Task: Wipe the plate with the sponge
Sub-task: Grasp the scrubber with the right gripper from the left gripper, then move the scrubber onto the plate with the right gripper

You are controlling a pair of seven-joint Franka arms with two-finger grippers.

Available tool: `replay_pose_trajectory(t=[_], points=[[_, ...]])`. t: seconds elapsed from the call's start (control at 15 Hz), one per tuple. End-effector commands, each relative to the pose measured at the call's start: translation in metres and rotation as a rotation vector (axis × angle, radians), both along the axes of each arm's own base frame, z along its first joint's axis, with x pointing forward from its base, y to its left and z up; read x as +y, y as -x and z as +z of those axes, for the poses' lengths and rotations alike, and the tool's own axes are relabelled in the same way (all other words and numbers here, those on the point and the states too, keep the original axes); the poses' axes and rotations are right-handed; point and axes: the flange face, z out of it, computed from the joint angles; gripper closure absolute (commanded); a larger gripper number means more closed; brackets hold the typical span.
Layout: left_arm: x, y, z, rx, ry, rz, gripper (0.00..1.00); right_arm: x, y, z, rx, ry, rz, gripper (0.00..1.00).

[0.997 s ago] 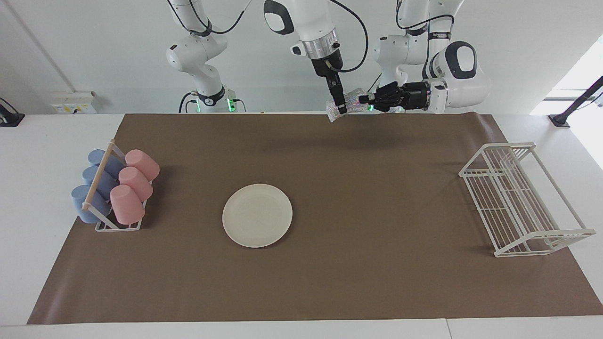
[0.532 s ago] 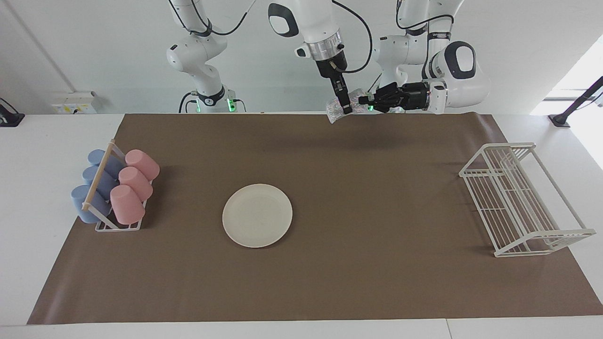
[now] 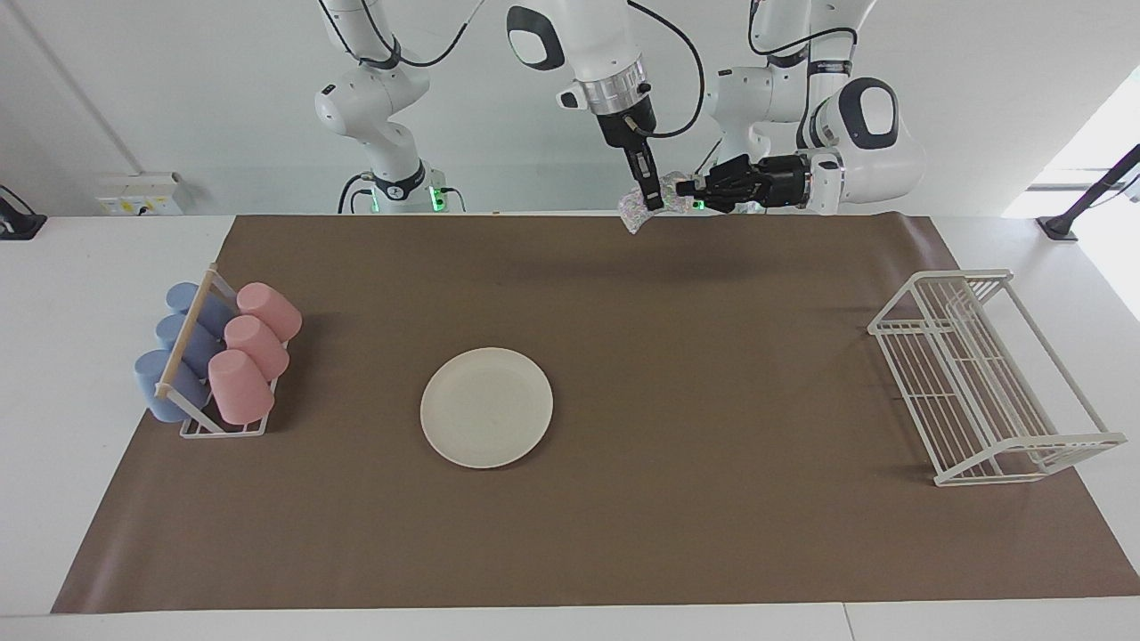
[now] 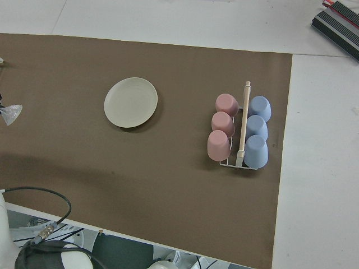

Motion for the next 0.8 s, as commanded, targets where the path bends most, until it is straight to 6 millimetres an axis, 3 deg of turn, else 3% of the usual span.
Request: replay_pose_trajectory(t=[0.0,0.13,0.33,0.4,0.53,0.73], points=[[-0.002,0.006,0.010,0.041,-0.043,-0.002,0.00,-0.002,0.000,-0.001,-0.004,0.003,0.022,1.00],[-0.001,0.004,0.012,0.044,-0.066,-0.004,0.00,-0.008,-0.001,-0.004,0.015,0.022,0.018,1.00],[0.007,-0.004,0.007,0.020,-0.214,-0.002,0.00,-0.046,-0.029,-0.016,-0.005,0.111,0.143,1.00],[0.011,-0.005,0.006,0.011,-0.249,-0.007,0.00,-0.064,-0.043,-0.029,-0.021,0.139,0.202,1.00],[0.020,-0.008,0.003,-0.028,-0.385,-0.030,0.00,-0.104,-0.081,-0.068,-0.090,0.176,0.307,1.00],[0.031,-0.013,-0.014,-0.069,-0.634,-0.053,0.00,-0.149,-0.130,-0.153,-0.135,0.231,0.395,1.00]])
